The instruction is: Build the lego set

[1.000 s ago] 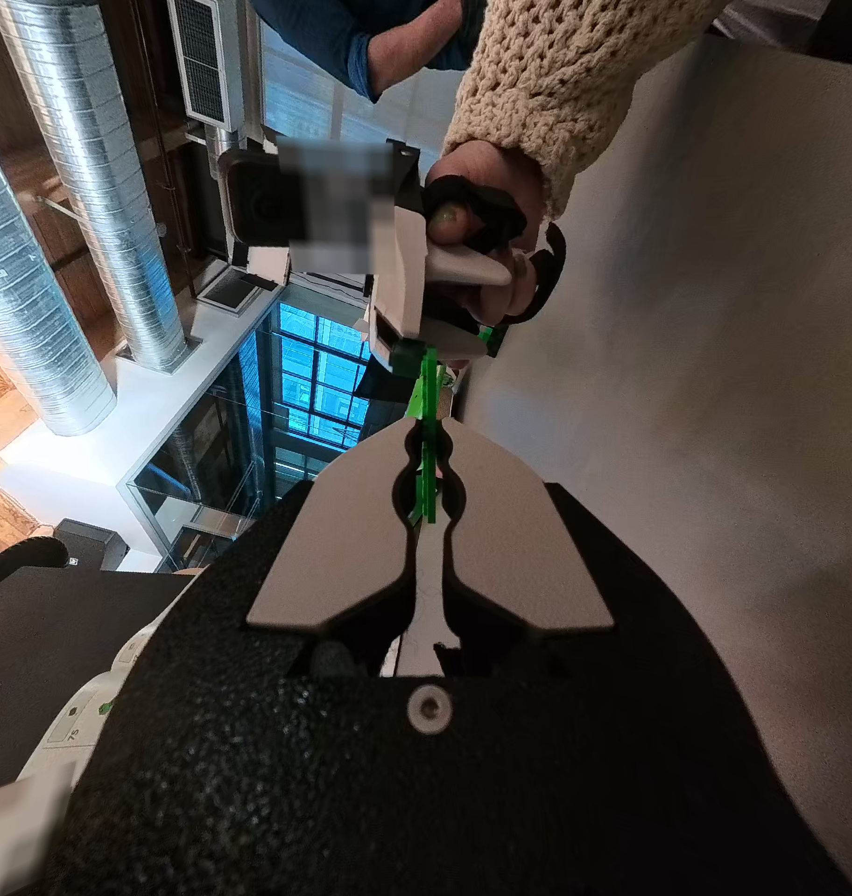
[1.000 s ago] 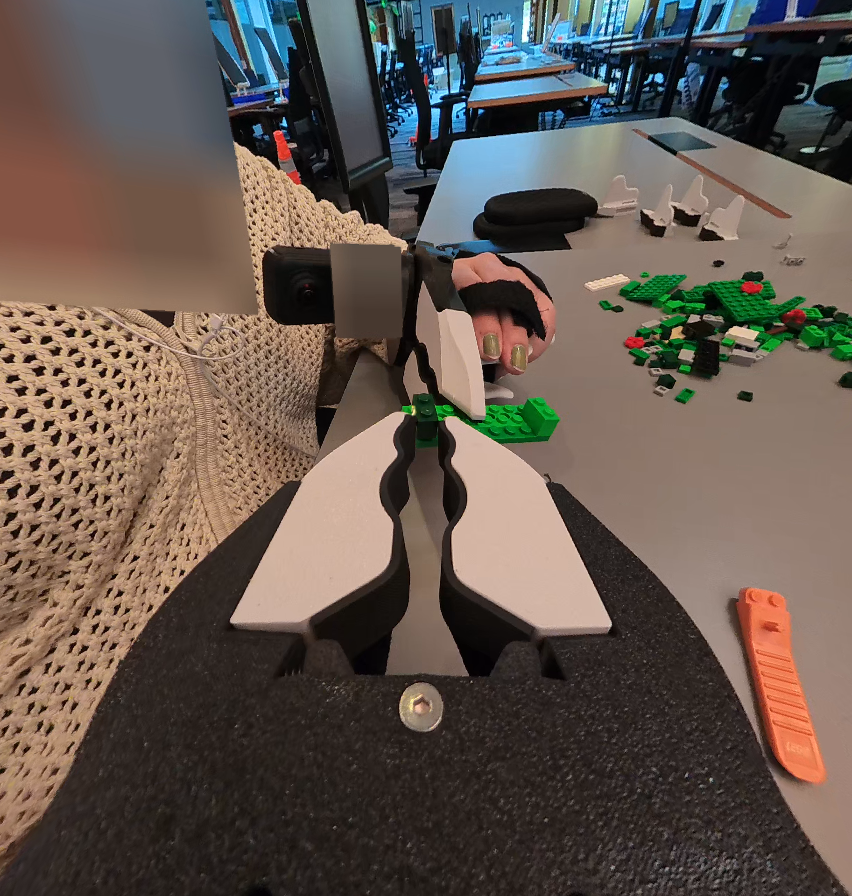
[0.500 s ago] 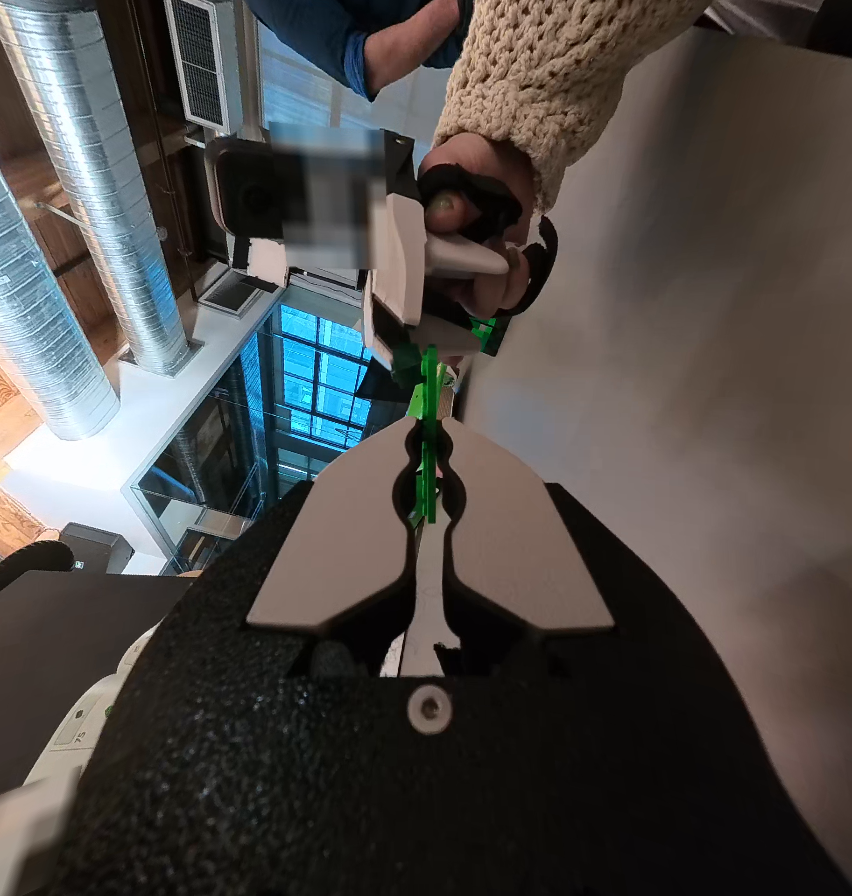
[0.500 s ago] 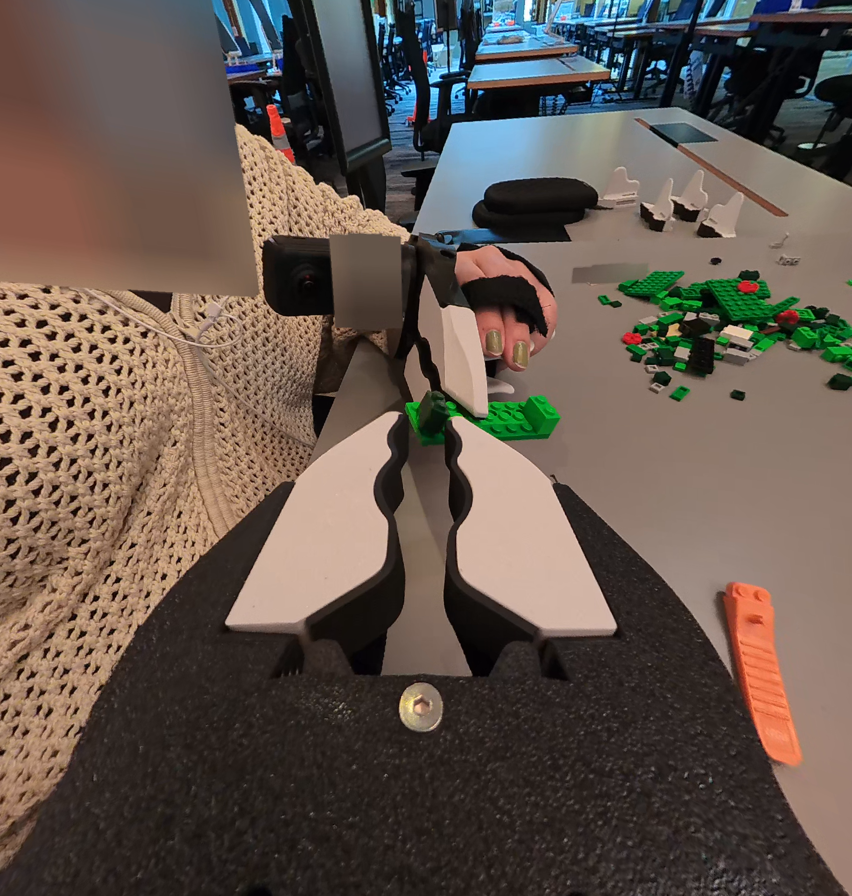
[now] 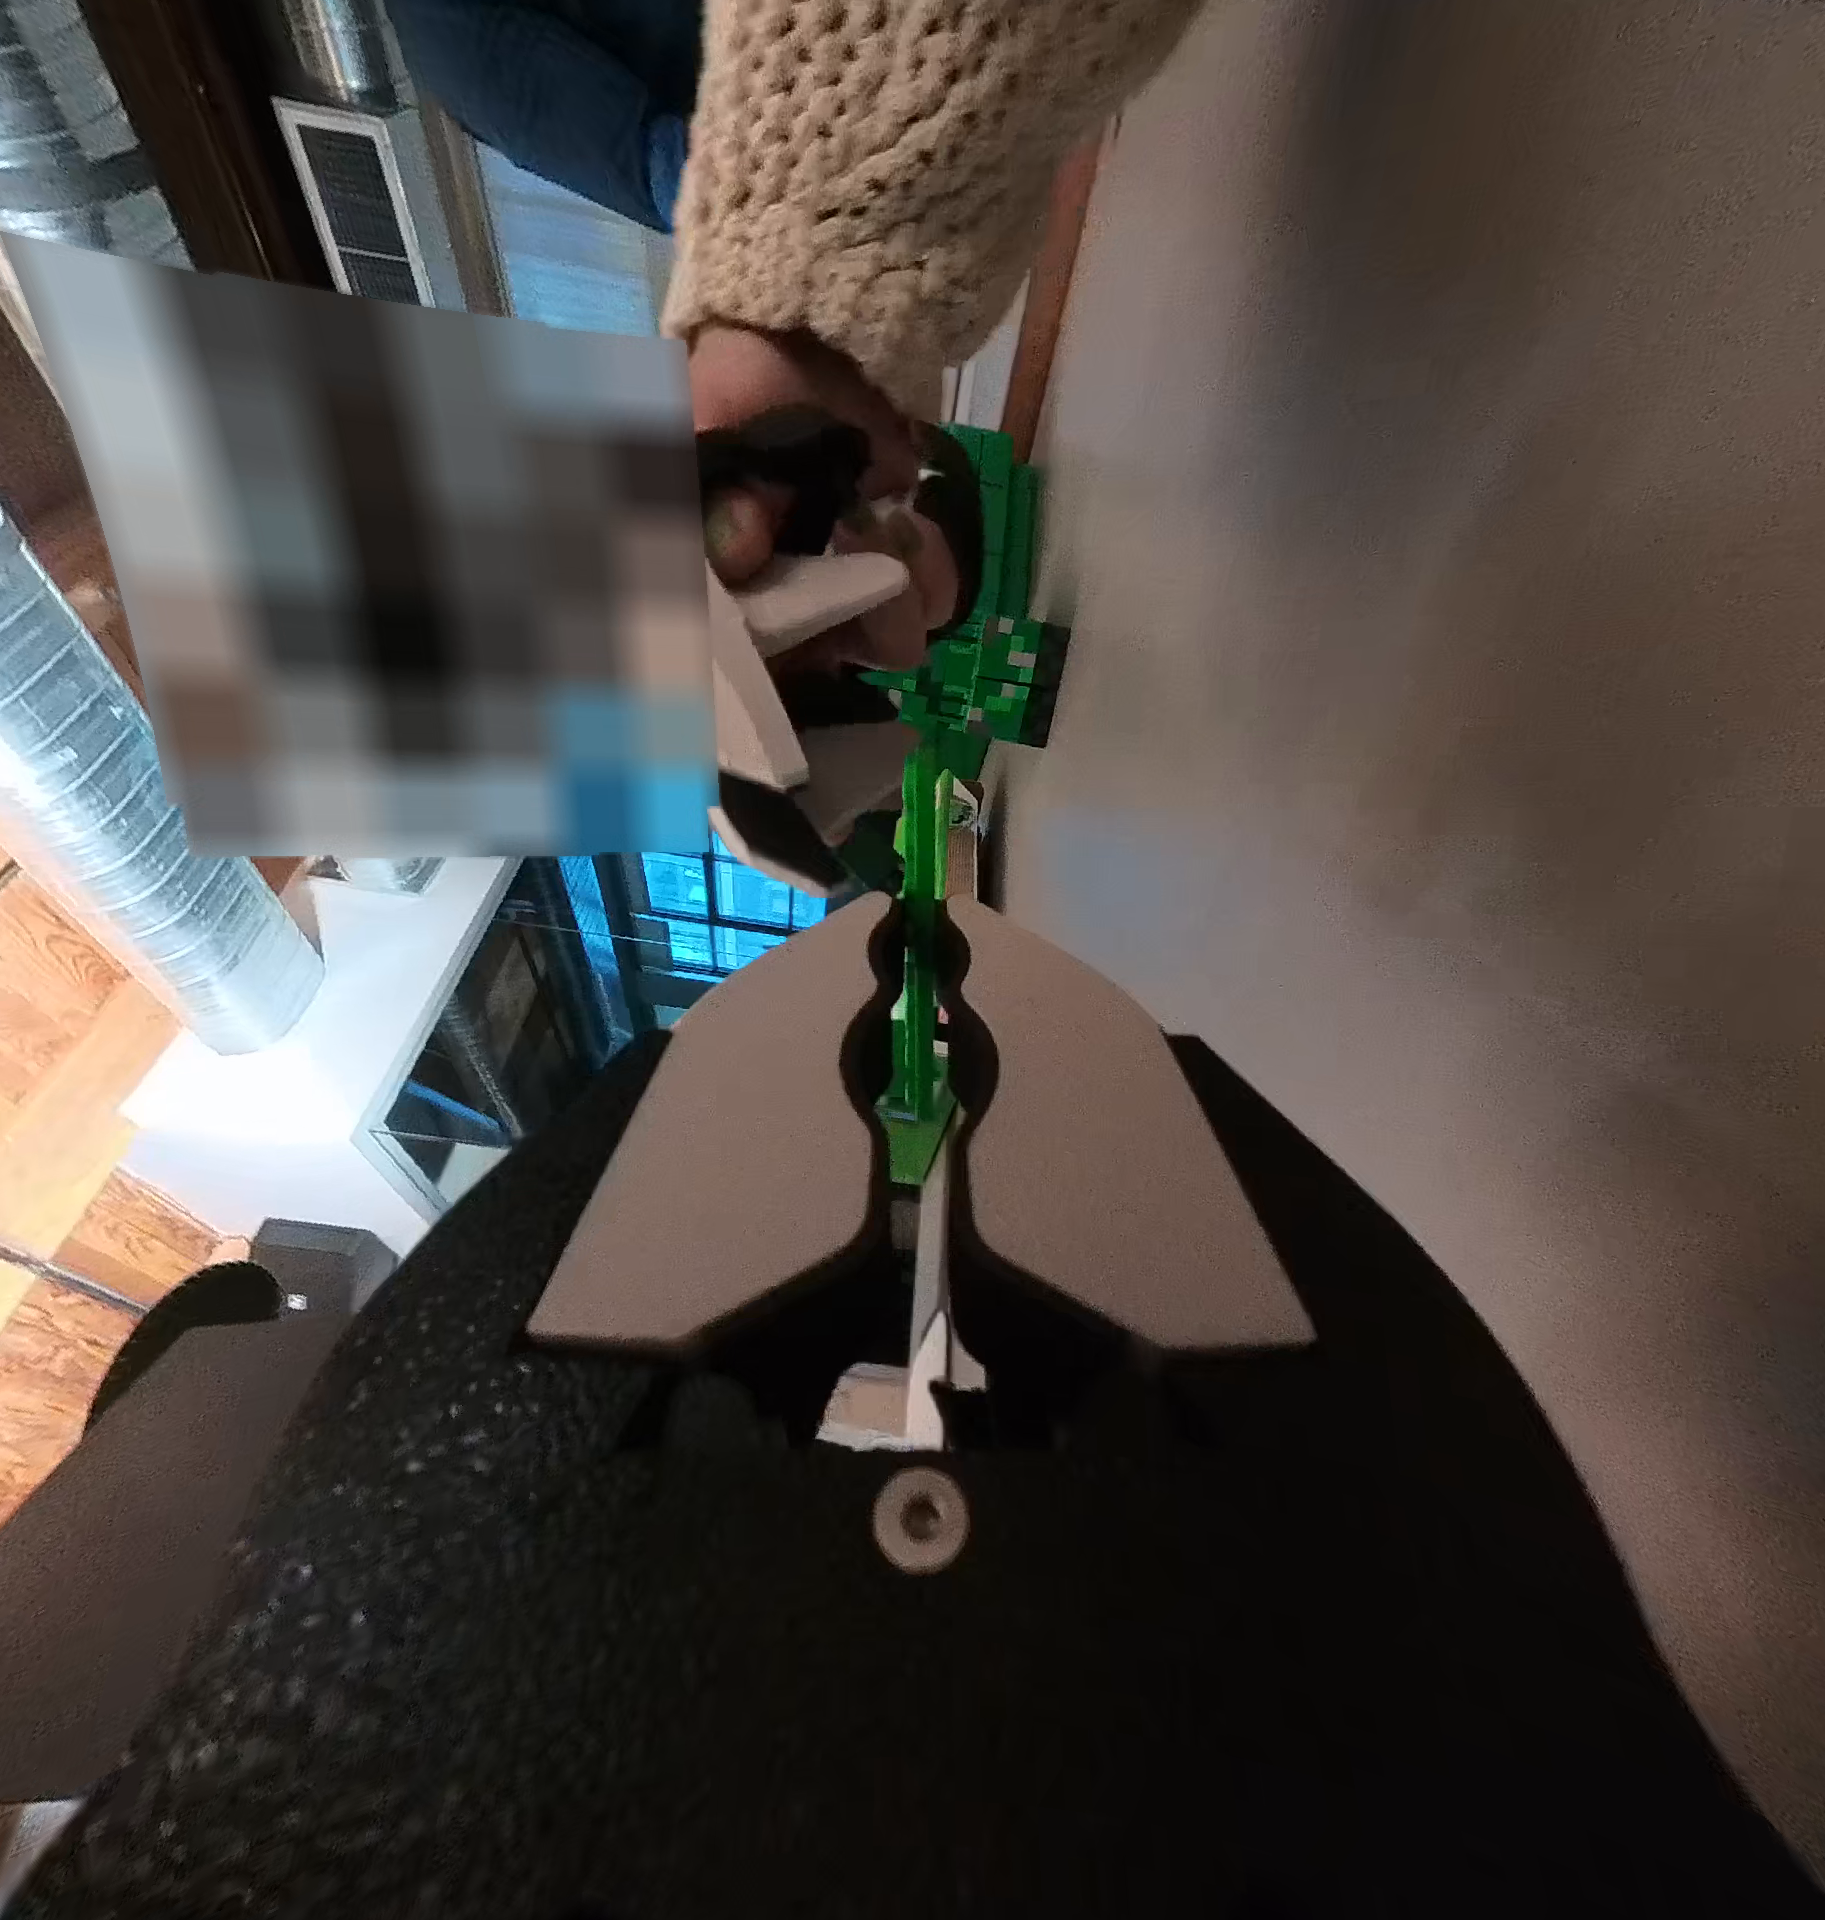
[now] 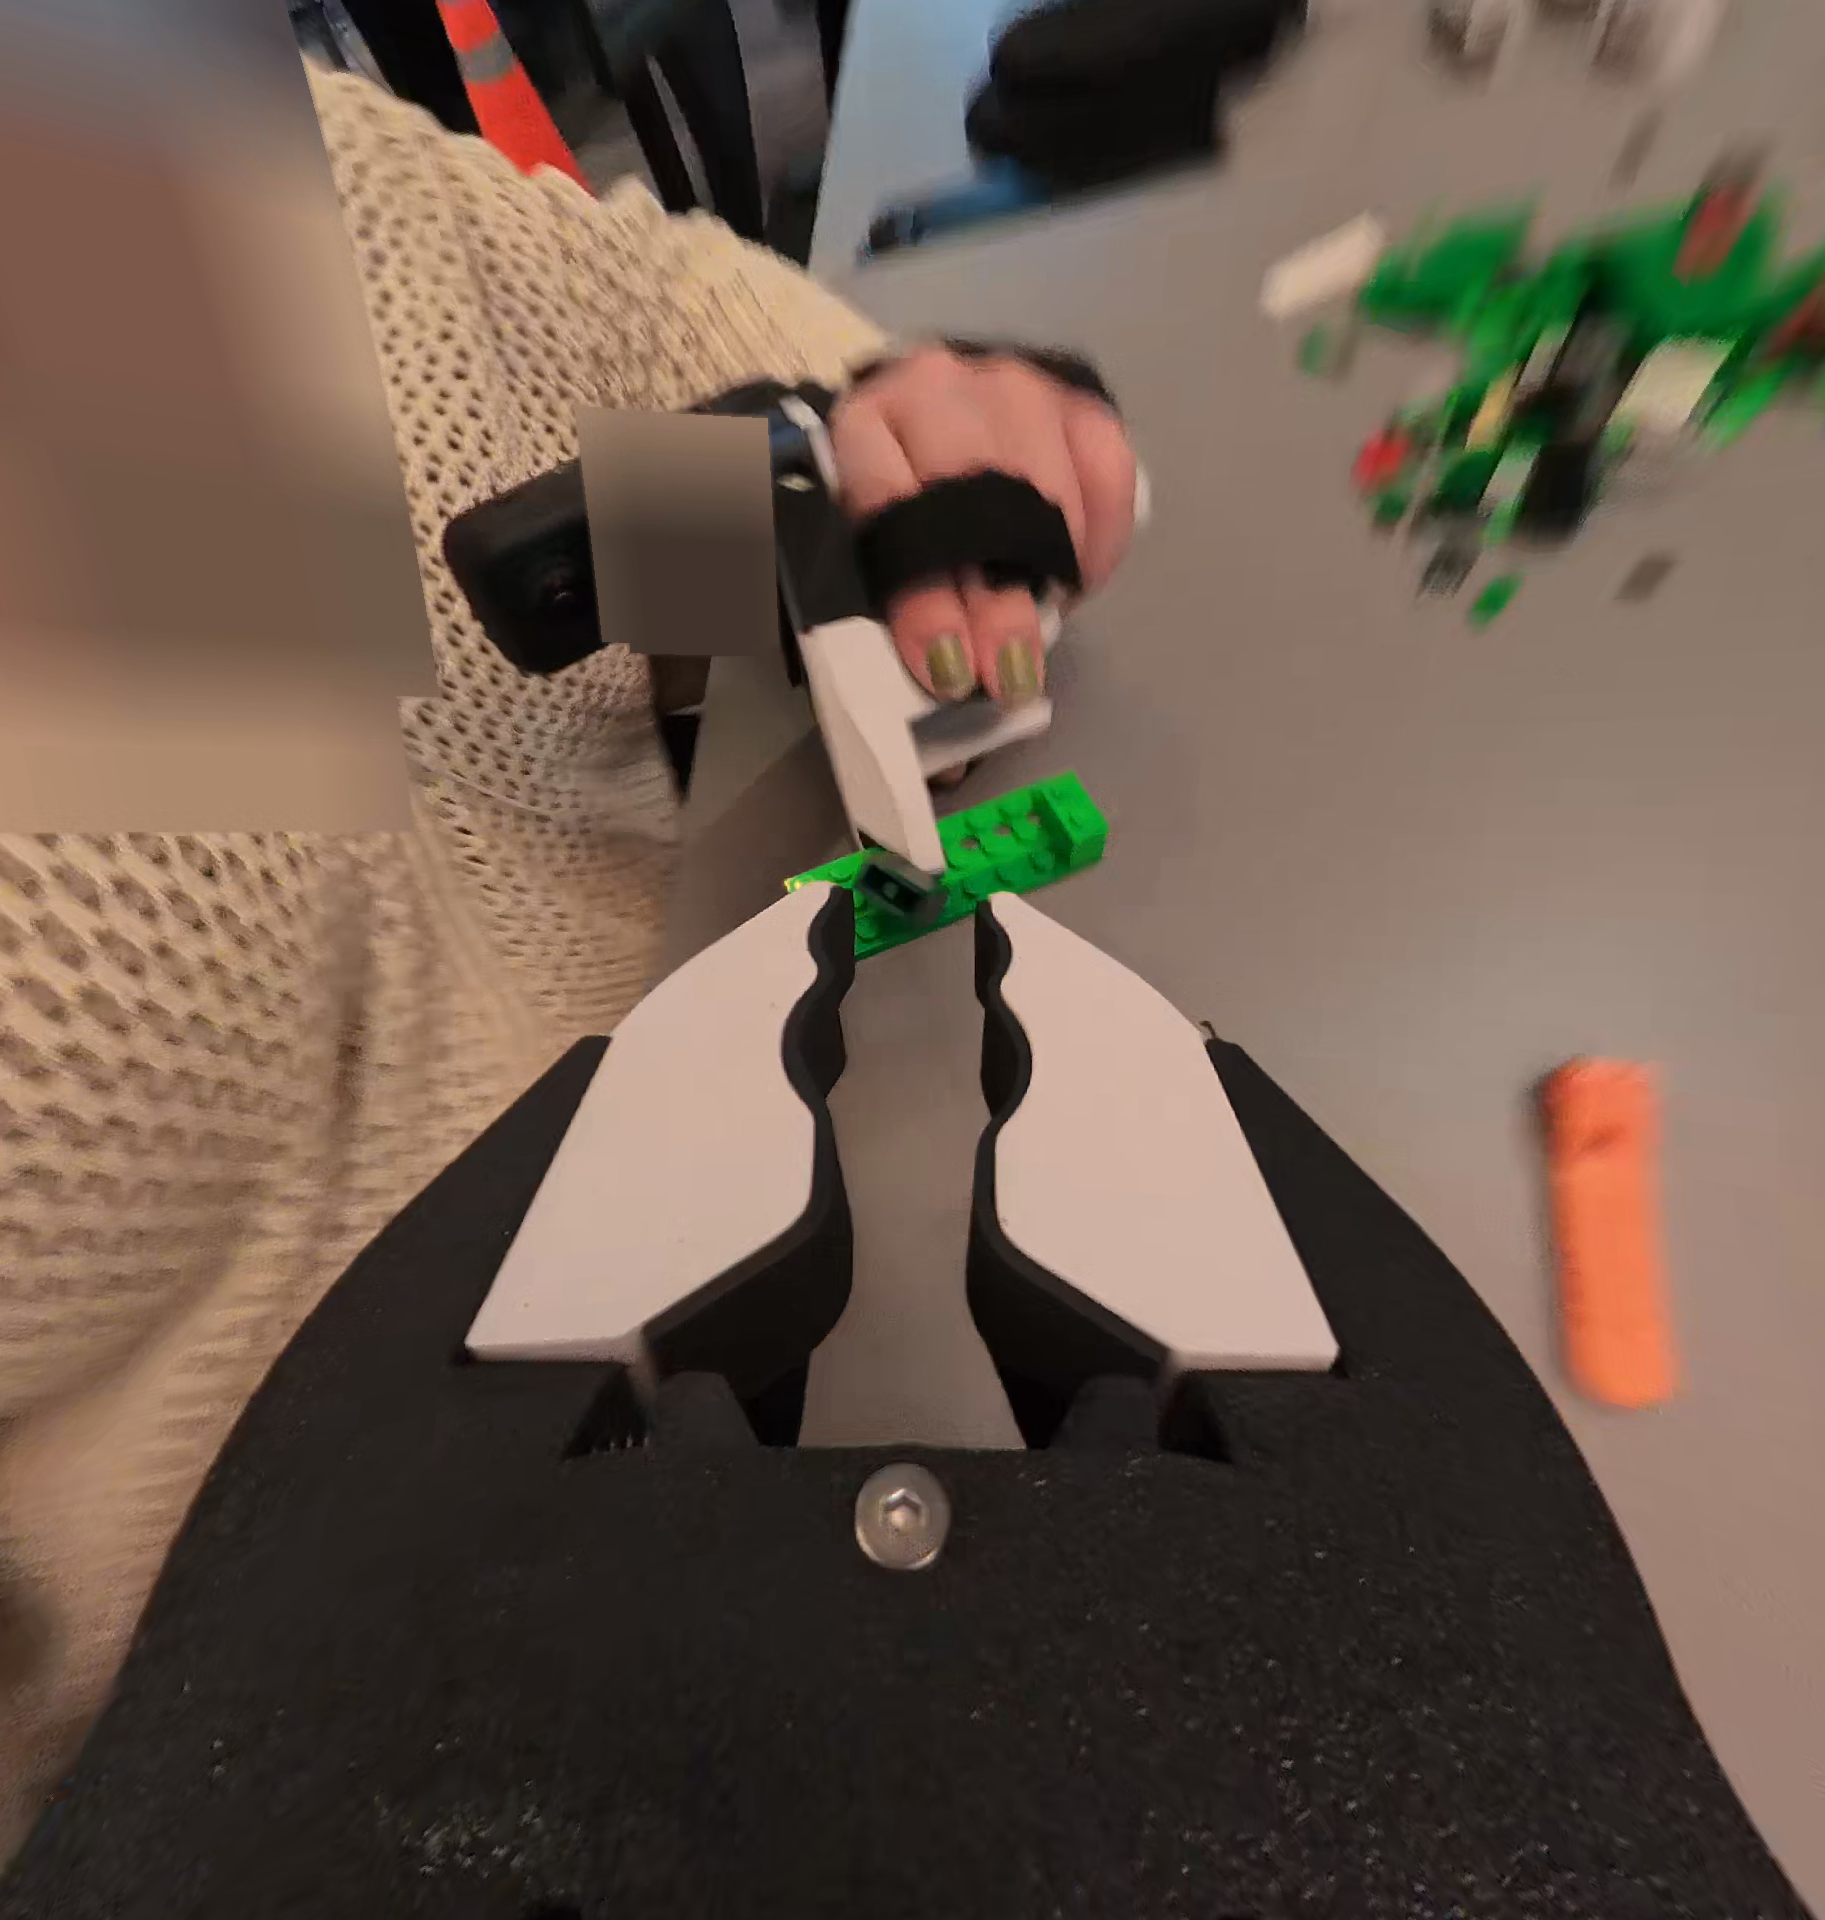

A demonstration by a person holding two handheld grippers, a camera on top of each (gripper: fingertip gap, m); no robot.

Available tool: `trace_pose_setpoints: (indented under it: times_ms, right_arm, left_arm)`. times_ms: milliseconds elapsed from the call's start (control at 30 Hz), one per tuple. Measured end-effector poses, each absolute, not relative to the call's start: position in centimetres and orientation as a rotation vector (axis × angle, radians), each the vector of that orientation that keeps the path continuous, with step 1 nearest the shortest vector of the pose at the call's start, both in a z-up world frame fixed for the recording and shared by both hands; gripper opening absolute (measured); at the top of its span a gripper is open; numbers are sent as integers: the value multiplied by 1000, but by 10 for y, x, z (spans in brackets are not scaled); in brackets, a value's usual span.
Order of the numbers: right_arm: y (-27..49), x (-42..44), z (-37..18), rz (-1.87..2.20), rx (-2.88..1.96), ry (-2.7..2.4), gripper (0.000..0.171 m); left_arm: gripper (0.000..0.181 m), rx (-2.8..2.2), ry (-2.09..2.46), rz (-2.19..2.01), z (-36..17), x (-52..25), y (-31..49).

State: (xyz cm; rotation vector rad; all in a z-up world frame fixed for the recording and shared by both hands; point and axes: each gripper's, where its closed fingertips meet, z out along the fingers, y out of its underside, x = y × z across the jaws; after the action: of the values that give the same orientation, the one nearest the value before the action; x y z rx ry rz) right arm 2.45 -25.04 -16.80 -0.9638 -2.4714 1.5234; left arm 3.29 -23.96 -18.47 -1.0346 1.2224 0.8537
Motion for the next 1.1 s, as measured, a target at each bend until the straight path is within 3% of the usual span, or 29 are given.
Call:
trace_pose_setpoints:
  times_ms: [167, 367, 667, 900, 1100]
  right_arm:
    - [-258, 22, -178, 1689, -1425, -2613, 24]
    - [-257, 27, -189, 1620, -1735, -2735, 20]
    - [-238, 27, -195, 1468, -1602, -2741, 16]
    - [-181, 42, -196, 1111, -1322, -2286, 19]
    - [-165, 122, -215, 824, -1418, -2180, 21]
  left_arm:
    - [4, -1001, 1284, 907, -190, 37, -240]
    - [4, -1007, 1288, 913, -191, 35, -238]
    - [4, -1070, 1283, 911, -196, 24, -231]
    - [4, -1170, 1278, 937, -203, 5, -221]
    - [4, -1198, 1281, 926, -206, 4, -219]
